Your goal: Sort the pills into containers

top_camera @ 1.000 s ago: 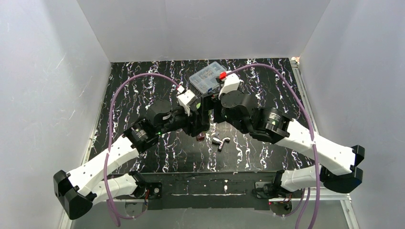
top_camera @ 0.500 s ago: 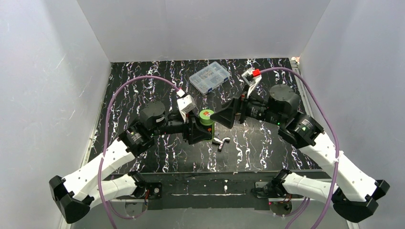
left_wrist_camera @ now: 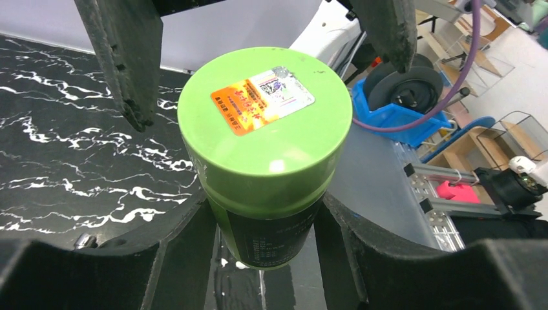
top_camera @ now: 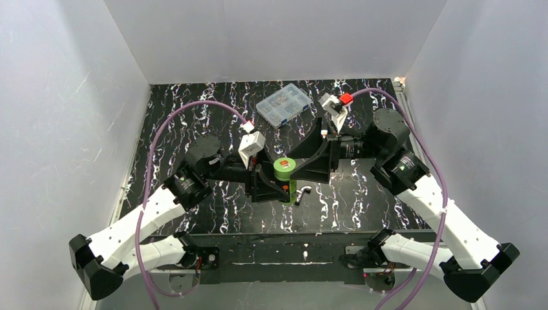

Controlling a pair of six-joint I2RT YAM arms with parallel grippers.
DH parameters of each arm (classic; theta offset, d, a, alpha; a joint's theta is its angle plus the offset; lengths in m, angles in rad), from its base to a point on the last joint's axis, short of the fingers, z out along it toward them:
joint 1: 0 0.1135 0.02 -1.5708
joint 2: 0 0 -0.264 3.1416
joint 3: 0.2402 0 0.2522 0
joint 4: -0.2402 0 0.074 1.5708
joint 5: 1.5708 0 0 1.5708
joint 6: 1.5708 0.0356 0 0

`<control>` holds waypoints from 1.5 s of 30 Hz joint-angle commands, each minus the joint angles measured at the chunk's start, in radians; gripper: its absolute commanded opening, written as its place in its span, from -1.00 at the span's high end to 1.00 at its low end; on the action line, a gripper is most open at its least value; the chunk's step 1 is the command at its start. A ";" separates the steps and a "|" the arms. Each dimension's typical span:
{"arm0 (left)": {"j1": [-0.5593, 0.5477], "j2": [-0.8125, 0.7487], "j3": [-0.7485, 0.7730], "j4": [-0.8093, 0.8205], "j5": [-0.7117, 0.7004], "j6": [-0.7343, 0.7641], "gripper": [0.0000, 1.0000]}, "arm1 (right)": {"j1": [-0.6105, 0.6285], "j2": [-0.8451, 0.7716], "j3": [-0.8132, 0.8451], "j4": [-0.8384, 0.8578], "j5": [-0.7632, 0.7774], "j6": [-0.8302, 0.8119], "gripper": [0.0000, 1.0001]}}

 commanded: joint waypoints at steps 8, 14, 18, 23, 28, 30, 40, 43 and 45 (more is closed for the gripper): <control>0.003 0.027 0.000 0.115 0.071 -0.080 1.00 | 0.061 0.009 0.075 -0.084 0.054 -0.092 -0.52; 0.004 0.023 0.013 0.020 -0.001 -0.019 1.00 | 0.068 -0.008 0.087 -0.148 0.193 -0.121 -0.03; 0.006 0.021 0.028 -0.048 -0.111 0.025 1.00 | 0.105 -0.010 0.104 -0.211 0.314 -0.153 0.18; 0.004 0.025 0.052 -0.105 -0.250 0.064 1.00 | 0.211 0.005 0.151 -0.312 0.569 -0.212 0.24; 0.005 0.031 0.074 -0.132 -0.394 0.080 1.00 | 0.334 0.048 0.193 -0.380 0.912 -0.235 0.26; 0.005 0.027 0.076 -0.132 -0.433 0.080 1.00 | 0.379 0.079 0.214 -0.407 1.036 -0.235 0.26; 0.006 0.035 0.091 -0.146 -0.490 0.105 1.00 | 0.482 0.218 0.345 -0.505 1.258 -0.182 -0.48; 0.006 0.028 0.081 -0.150 -0.480 0.109 1.00 | 0.481 0.199 0.339 -0.489 1.220 -0.188 -0.82; 0.005 0.021 0.071 -0.152 -0.469 0.111 1.00 | 0.479 0.176 0.328 -0.478 1.196 -0.202 -0.96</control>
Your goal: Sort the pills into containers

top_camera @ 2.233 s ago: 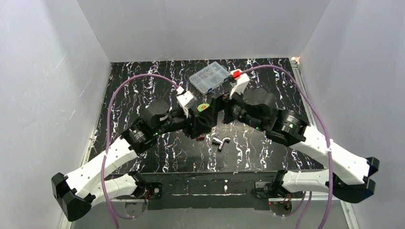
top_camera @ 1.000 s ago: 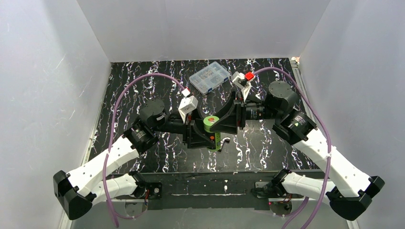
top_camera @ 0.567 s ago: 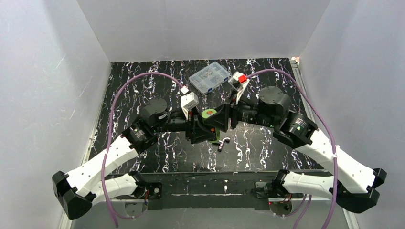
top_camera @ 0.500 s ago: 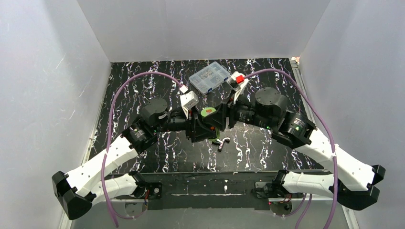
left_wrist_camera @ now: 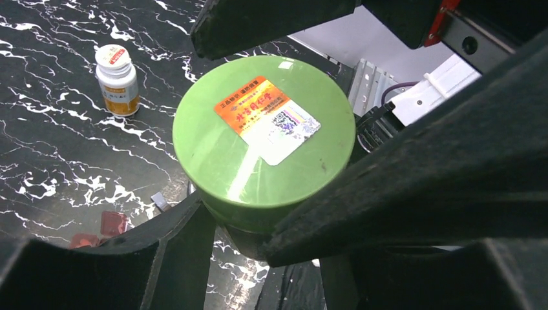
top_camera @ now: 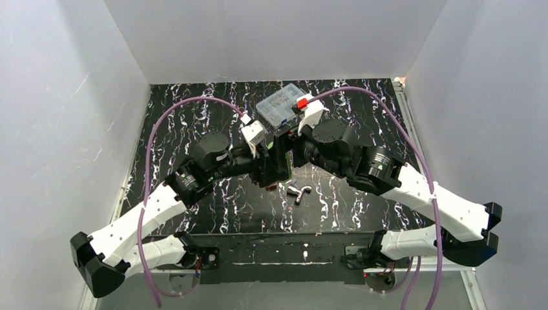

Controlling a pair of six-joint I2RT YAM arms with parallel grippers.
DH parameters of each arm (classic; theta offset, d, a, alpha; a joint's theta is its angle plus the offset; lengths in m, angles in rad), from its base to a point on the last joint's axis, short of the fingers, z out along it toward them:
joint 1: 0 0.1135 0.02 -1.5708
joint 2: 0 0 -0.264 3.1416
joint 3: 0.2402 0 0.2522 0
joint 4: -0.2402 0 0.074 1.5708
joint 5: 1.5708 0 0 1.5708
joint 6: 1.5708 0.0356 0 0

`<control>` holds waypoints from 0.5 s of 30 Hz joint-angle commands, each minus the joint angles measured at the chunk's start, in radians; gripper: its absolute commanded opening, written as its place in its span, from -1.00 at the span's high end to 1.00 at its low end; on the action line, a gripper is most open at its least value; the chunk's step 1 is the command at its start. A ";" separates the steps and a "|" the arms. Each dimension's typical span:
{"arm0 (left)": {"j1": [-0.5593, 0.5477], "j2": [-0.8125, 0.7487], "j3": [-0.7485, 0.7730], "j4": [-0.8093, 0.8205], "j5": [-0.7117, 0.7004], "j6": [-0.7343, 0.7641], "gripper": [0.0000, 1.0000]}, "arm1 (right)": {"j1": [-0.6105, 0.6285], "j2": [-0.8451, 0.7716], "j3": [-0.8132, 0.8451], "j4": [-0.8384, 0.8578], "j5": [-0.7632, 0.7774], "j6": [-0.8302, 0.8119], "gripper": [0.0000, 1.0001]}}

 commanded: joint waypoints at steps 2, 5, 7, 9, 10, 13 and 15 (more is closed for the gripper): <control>0.000 -0.022 0.024 0.048 0.008 0.018 1.00 | 0.001 -0.066 0.017 0.031 -0.108 -0.003 -0.97; 0.003 -0.035 0.010 0.052 0.063 0.012 1.00 | -0.070 -0.113 -0.017 0.048 -0.255 -0.008 -0.97; 0.005 -0.044 -0.005 0.064 0.117 0.006 1.00 | -0.133 -0.157 -0.062 0.091 -0.420 -0.019 -0.97; 0.007 -0.051 -0.012 0.073 0.172 -0.001 1.00 | -0.194 -0.195 -0.108 0.139 -0.590 -0.023 -0.97; 0.008 -0.053 -0.014 0.078 0.205 -0.001 1.00 | -0.224 -0.208 -0.126 0.164 -0.676 -0.023 -0.97; 0.009 -0.058 -0.016 0.094 0.301 -0.013 1.00 | -0.315 -0.232 -0.176 0.240 -0.890 0.019 -0.97; 0.009 -0.061 -0.017 0.109 0.354 -0.024 1.00 | -0.378 -0.240 -0.209 0.304 -1.013 0.065 -0.96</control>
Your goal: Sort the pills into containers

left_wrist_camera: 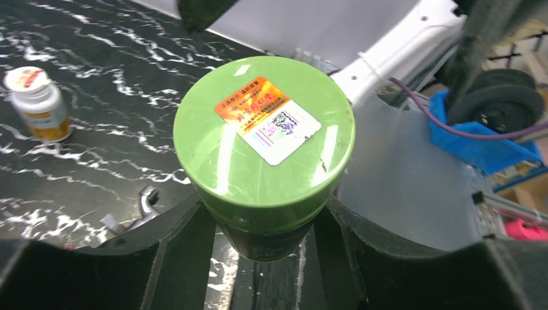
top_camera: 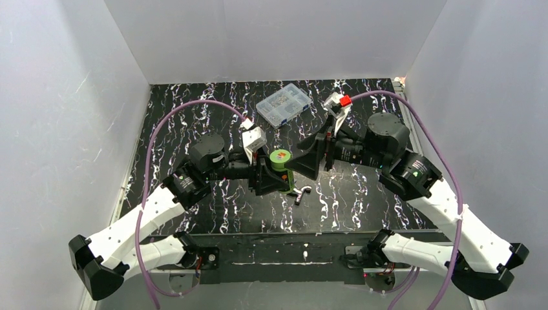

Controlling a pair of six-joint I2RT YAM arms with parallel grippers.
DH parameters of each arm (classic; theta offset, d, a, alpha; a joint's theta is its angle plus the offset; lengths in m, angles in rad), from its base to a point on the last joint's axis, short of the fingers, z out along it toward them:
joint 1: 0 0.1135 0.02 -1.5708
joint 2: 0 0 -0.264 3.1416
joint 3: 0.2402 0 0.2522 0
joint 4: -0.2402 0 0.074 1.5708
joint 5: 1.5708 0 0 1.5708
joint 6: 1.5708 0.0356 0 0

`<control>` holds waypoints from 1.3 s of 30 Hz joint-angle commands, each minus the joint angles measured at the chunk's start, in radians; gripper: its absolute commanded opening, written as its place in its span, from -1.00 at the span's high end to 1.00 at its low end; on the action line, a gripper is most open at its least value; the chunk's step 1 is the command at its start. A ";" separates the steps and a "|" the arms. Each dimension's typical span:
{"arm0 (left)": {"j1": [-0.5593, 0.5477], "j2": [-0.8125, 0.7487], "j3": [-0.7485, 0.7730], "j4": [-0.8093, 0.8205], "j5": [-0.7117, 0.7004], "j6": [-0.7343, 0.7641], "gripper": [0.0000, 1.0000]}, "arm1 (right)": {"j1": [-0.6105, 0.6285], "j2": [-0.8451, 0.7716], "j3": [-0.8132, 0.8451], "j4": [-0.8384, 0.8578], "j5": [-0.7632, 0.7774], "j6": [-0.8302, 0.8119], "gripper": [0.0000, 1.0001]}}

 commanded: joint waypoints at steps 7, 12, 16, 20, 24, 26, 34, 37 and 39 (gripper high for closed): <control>0.005 -0.017 0.000 0.138 0.322 -0.091 1.00 | -0.137 0.029 -0.074 0.305 -0.614 0.136 -0.82; 0.006 -0.004 0.003 0.164 0.351 -0.115 1.00 | -0.136 0.030 -0.075 0.321 -0.624 0.149 -0.65; 0.008 0.008 0.002 0.182 0.363 -0.131 1.00 | -0.138 0.033 -0.061 0.271 -0.585 0.128 -0.45; 0.007 0.020 0.007 0.178 0.367 -0.134 1.00 | -0.137 0.043 -0.038 0.213 -0.558 0.103 -0.14; 0.012 0.022 0.013 0.167 0.356 -0.129 1.00 | -0.135 0.043 -0.023 0.168 -0.523 0.084 0.04; 0.016 0.023 0.019 0.148 0.335 -0.118 1.00 | -0.131 0.044 -0.006 0.131 -0.489 0.065 0.08; 0.020 0.039 0.067 -0.038 0.166 -0.024 1.00 | -0.037 0.058 0.074 -0.053 -0.211 -0.032 0.15; 0.021 0.047 0.082 -0.066 0.123 -0.012 1.00 | 0.030 0.075 0.106 -0.106 -0.078 -0.061 0.17; 0.022 0.048 0.092 -0.081 0.098 -0.007 1.00 | 0.075 0.087 0.123 -0.136 0.017 -0.079 0.18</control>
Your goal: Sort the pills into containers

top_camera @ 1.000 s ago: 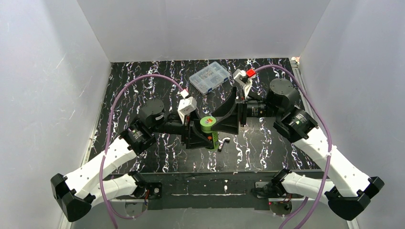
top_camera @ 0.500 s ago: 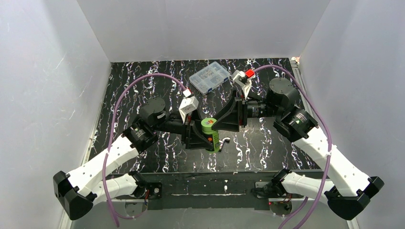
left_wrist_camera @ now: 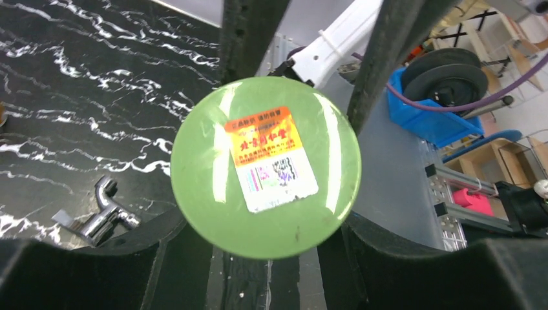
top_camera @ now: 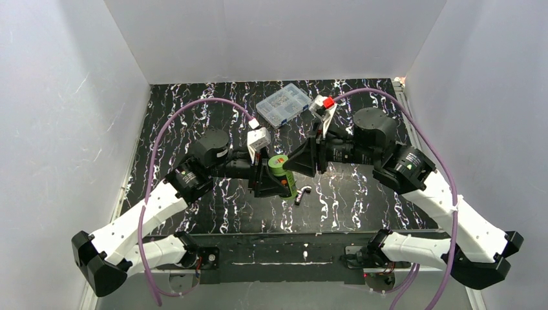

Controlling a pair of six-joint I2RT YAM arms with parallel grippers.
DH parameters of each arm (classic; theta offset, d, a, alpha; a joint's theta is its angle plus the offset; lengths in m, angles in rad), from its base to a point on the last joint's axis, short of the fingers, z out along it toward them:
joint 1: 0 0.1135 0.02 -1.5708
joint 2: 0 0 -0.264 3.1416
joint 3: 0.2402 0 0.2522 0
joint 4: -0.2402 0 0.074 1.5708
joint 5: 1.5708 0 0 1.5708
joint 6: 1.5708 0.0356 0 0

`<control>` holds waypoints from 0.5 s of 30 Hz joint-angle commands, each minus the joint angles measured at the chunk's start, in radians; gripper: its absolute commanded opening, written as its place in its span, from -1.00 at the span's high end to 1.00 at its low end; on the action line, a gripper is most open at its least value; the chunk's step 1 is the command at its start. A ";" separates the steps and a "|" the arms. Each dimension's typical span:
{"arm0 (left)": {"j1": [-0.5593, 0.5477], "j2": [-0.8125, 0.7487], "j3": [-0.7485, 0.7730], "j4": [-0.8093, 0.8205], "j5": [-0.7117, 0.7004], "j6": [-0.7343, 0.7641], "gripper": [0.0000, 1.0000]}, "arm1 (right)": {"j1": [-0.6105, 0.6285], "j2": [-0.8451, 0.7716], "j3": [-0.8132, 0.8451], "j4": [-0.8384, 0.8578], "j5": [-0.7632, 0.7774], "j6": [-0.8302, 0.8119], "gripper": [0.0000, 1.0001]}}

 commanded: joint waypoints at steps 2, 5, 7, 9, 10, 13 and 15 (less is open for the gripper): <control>0.007 0.010 0.065 -0.062 -0.107 0.044 1.00 | 0.122 0.037 0.084 -0.096 0.283 -0.067 0.19; 0.007 0.013 0.075 -0.087 -0.128 0.056 1.00 | 0.163 0.062 0.104 -0.120 0.364 -0.072 0.22; 0.007 0.010 0.080 -0.108 -0.150 0.069 1.00 | 0.169 0.063 0.099 -0.115 0.369 -0.066 0.18; 0.007 0.002 0.071 -0.128 -0.168 0.097 1.00 | 0.166 0.041 0.082 -0.100 0.410 -0.047 -0.34; 0.007 -0.015 0.050 -0.110 -0.134 0.111 1.00 | 0.120 0.040 0.083 -0.122 0.370 -0.024 -0.53; 0.024 -0.042 0.044 -0.099 -0.038 0.129 1.00 | -0.002 -0.052 -0.027 -0.021 0.151 0.024 -0.92; 0.053 -0.064 0.026 -0.038 -0.029 0.078 1.00 | -0.104 -0.124 -0.133 0.022 0.057 0.075 -0.94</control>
